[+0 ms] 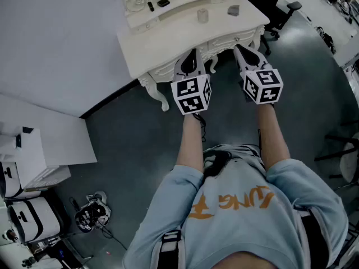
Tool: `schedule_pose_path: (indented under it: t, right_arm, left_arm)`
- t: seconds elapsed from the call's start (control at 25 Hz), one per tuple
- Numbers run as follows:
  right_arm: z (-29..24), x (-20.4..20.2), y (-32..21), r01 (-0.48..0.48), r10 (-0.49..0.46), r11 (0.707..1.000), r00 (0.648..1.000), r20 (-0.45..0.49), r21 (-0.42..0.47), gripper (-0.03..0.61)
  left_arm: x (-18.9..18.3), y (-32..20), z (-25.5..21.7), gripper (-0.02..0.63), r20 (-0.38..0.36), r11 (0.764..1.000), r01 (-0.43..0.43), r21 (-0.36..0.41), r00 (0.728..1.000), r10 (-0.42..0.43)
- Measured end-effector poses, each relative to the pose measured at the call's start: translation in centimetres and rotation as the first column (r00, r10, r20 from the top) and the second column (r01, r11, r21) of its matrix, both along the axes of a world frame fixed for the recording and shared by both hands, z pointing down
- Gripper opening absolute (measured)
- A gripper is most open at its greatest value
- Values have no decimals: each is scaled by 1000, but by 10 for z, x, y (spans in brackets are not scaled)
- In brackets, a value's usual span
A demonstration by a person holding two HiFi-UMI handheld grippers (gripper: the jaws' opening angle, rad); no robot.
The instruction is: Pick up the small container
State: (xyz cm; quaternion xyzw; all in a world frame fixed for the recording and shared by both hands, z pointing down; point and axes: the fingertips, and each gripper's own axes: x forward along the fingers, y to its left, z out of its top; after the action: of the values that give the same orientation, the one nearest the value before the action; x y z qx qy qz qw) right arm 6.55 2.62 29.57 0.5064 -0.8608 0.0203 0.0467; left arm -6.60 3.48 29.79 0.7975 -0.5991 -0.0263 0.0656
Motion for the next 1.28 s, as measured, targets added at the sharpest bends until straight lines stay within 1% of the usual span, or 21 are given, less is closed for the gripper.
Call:
schedule_pose_path:
  t: [0.16,0.24,0.36,0.48,0.84,1.04,1.28]
  right_arm:
    - [4,-6,2,5,-5,1000,1000,-8,-3,28]
    - [5,-10,3,10,-10,1000,1000,-11,-1,29]
    - [3,-12,5,17,-17,1000,999,30,9,28]
    - [3,-9,4,13,-14,1000,998,61,4,29]
    - [4,-6,2,6,-6,1000,1000,24,-13,29]
    - [4,-11,5,15,-15,1000,1000,23,-13,29]
    - [-3,-18,5,29,-29,1000,999,32,-1,29]
  left_arm:
    - [-9,1,7,9,-32,1000,2,-16,999,-3]
    - [-15,-1,10,9,-36,1000,11,-23,999,-12]
    - [-23,-4,14,9,-39,999,23,-33,999,-24]
    - [-21,-6,16,9,-49,999,12,-36,999,-14]
    - [-15,-13,20,9,-70,998,-16,-54,997,12]
    - [-21,-13,25,9,-71,997,-14,-70,997,9]
    - [-35,-12,19,9,-74,998,6,-61,997,-10]
